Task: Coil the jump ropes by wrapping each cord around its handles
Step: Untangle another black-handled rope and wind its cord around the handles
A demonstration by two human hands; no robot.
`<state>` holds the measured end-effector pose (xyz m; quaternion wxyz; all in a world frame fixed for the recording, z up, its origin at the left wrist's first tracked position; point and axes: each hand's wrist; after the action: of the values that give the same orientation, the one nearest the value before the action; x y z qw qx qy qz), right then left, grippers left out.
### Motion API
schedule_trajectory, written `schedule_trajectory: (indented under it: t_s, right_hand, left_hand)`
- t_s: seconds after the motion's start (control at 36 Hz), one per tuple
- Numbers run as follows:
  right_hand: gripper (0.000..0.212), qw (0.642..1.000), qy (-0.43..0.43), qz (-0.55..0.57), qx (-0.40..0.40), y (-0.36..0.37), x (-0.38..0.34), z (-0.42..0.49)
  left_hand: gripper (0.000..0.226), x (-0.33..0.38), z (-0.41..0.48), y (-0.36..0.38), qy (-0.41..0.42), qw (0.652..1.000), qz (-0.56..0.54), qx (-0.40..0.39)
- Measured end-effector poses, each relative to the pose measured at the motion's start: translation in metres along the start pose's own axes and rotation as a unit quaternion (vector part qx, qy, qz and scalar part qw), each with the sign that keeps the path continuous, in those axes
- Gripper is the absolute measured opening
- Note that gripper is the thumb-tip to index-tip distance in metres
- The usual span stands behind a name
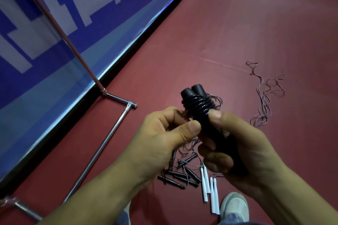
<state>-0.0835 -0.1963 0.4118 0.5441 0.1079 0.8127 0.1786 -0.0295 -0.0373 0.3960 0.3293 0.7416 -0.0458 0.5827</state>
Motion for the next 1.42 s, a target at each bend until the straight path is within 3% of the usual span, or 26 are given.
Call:
schedule_trajectory:
  t_s: [0.11, 0.25, 0.36, 0.47, 0.81, 0.86, 0.97, 1.08, 1.19, 1.28, 1.42]
  right_hand:
    - [0.017, 0.997, -0.021, -0.013, -0.069, 0.001, -0.003, -0.001]
    - [0.035, 0.989, 0.019, 0.06, -0.137, -0.001, -0.003, -0.001]
    - [0.039, 0.975, 0.051, 0.129, -0.172, -0.004, -0.002, 0.0]
    - [0.015, 0.966, 0.073, 0.157, -0.192, -0.003, 0.001, -0.001]
    - [0.011, 0.98, 0.051, 0.107, -0.159, -0.006, 0.006, 0.004]
    - [0.01, 0.987, 0.043, 0.059, -0.144, -0.004, 0.005, 0.004]
    - [0.007, 0.994, 0.026, -0.104, -0.036, -0.002, 0.005, 0.003]
    - [0.014, 0.974, 0.005, -0.22, 0.045, 0.001, 0.008, 0.0]
    - [0.026, 0.955, -0.005, -0.287, 0.078, 0.007, 0.012, 0.001]
    - [0.032, 0.961, 0.001, -0.26, 0.091, 0.01, 0.014, 0.004]
    - [0.024, 0.997, 0.033, -0.068, 0.02, 0.015, 0.004, 0.001]
  left_hand:
    - [0.076, 0.0, 0.004, -0.003, -0.051, 0.999, -0.007, -0.004]
    - [0.098, 0.005, 0.013, -0.003, -0.1, 0.993, -0.022, -0.052]
    - [0.072, 0.006, 0.015, 0.0, -0.087, 0.994, -0.018, -0.069]
    - [0.04, 0.01, 0.014, 0.001, -0.081, 0.993, -0.007, -0.089]
    - [0.037, 0.004, 0.015, 0.002, -0.044, 0.997, -0.029, -0.048]
    - [0.035, 0.004, 0.015, 0.002, -0.042, 0.998, -0.016, -0.041]
    - [0.033, 0.007, 0.015, 0.003, -0.055, 0.998, -0.022, 0.006]
    - [0.026, 0.005, 0.017, 0.004, -0.066, 0.996, -0.014, 0.052]
    - [0.026, 0.0, 0.015, 0.006, -0.051, 0.996, -0.034, 0.072]
    - [0.029, -0.002, 0.015, 0.002, -0.037, 0.997, -0.025, 0.056]
    - [0.038, 0.007, 0.016, -0.006, -0.025, 0.999, -0.038, -0.016]
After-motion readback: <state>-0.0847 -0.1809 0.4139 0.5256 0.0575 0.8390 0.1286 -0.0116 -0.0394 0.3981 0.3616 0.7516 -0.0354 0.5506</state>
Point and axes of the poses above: each hand's wrist, its own z-axis towards the middle knuckle, its own y-axis out of the palm, x = y × z, and after that the axes turned 10 degrees about -z, right-handed
